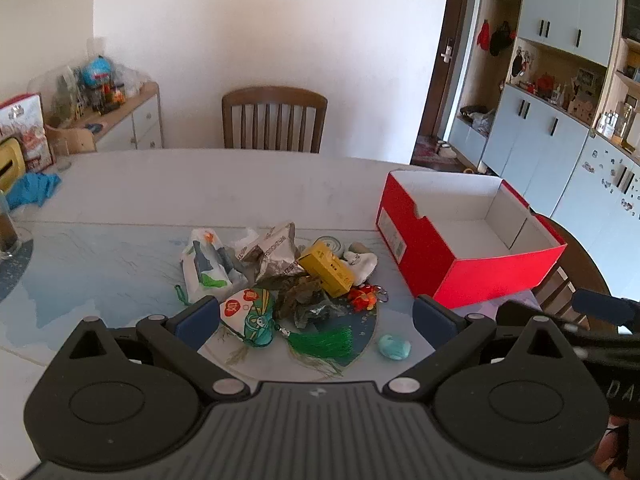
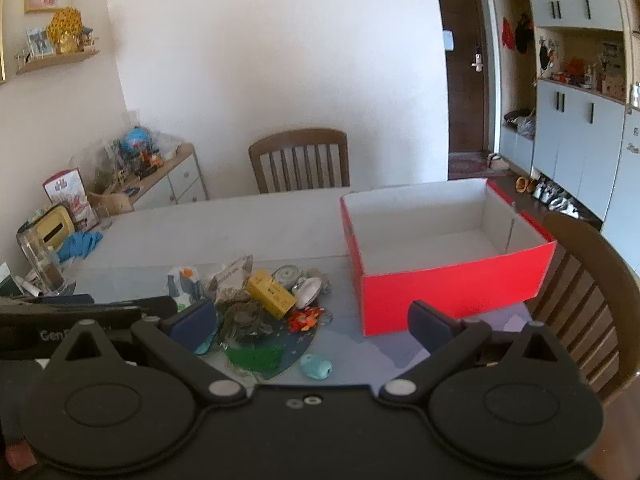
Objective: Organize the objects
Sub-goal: 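Move both grippers toward the pile of items on the table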
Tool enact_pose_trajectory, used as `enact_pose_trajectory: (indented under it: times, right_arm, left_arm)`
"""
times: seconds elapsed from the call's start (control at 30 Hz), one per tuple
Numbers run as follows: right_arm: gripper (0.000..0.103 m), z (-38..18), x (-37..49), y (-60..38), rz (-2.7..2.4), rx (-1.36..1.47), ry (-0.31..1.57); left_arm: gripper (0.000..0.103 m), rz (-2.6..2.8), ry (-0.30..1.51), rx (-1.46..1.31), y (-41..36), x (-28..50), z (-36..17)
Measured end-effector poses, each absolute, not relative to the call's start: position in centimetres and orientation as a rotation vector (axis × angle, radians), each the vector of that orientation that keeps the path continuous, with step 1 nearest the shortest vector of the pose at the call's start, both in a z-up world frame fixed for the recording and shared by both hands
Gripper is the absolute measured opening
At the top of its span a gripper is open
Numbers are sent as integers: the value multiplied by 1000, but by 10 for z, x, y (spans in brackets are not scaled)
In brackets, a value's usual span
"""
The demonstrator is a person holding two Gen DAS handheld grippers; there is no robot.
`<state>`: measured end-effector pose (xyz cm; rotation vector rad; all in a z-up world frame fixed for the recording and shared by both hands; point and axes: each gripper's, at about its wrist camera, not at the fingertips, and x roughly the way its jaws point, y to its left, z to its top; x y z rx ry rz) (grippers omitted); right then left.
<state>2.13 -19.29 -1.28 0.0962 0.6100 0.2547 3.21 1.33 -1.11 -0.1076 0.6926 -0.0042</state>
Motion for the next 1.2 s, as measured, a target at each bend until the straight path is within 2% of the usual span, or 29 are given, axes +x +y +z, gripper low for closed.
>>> enact_pose_trajectory:
  times: [0.67,0.77,0.97,1.2]
  right_arm:
    - [99,-53,72,-150,266,80,749]
    - [95,-66,79,-149,252,73,796]
    - [87,-90,89,-145,231,57,854]
    - [80,-117,104,-144,209,54,909]
  left_arm:
    - [102,-63,762,-97,72,108,-55]
    - [102,-69,763,-81,77,114,-69]
    - [95,-69,799,-71,88,127,-101]
    - [93,-93,830,-23,89,136,-128]
